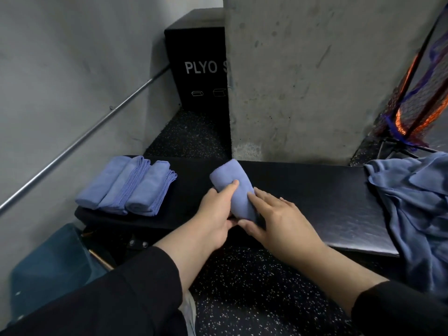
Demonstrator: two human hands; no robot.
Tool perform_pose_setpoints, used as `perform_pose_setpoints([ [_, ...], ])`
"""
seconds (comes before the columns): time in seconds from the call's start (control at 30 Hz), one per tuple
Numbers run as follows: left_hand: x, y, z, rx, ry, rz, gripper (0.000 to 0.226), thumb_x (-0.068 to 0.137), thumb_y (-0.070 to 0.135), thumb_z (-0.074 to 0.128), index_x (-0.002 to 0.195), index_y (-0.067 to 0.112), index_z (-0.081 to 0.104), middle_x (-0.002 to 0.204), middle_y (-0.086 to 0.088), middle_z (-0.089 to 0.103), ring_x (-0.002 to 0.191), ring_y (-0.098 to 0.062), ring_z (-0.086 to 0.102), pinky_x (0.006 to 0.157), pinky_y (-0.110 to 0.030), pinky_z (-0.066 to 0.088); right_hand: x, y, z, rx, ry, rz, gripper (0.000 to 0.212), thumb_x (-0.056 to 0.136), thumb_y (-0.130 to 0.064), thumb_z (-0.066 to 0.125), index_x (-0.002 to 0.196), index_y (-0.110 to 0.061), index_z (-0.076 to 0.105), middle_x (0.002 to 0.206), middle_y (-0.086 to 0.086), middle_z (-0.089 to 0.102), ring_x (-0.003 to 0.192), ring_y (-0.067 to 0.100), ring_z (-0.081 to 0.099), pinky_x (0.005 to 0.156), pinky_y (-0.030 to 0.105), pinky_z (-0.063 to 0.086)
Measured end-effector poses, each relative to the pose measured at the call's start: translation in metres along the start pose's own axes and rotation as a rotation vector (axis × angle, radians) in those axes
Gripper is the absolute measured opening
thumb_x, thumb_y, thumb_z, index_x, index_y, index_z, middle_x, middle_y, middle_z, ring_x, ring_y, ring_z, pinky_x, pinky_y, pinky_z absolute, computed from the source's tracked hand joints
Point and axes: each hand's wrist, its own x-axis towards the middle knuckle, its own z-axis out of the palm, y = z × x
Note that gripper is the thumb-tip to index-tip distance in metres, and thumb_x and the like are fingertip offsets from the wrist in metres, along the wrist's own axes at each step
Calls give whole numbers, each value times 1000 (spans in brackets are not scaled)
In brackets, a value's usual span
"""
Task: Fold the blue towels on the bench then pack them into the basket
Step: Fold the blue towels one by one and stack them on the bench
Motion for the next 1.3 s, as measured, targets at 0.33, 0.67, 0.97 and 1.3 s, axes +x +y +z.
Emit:
perform_pose_setpoints([
  [0.33, -12, 17, -29, 175, -117, 128, 35, 90, 38, 75, 118, 19, 67, 108, -5, 77, 103, -24, 74, 99, -49, 55, 34, -28, -27, 1336, -267, 555, 43, 94, -32, 69, 131, -13, 60, 117, 5, 74, 107, 22, 71, 91, 42, 58],
  [0.67, -11, 31, -83, 442, -175, 1, 45, 90, 44, 73, 126, 23, 58, 108, -7, 76, 94, -31, 75, 72, -42, 62, 75, -59, 8, 1302, -68, 645, 46, 91, -18, 73, 134, -16, 57, 108, 6, 75, 95, 24, 75, 71, 38, 60],
  [0.97, -4, 77, -160, 759, 160, 285, 38, 92, 51, 64, 117, 23, 58, 95, -2, 72, 63, -17, 67, 54, -29, 52, 138, -123, 49, 1377, -122, 619, 49, 92, -10, 70, 138, -15, 53, 113, 10, 73, 94, 24, 75, 68, 39, 60],
  [1.3, 15, 107, -250, 1078, 545, 493, 37, 104, 23, 47, 137, 20, 61, 131, -12, 66, 121, -32, 59, 97, -36, 45, 214, -175, 102, 1096, -107, 600, 57, 90, -17, 75, 141, -16, 50, 120, 6, 63, 103, 27, 66, 69, 40, 64],
])
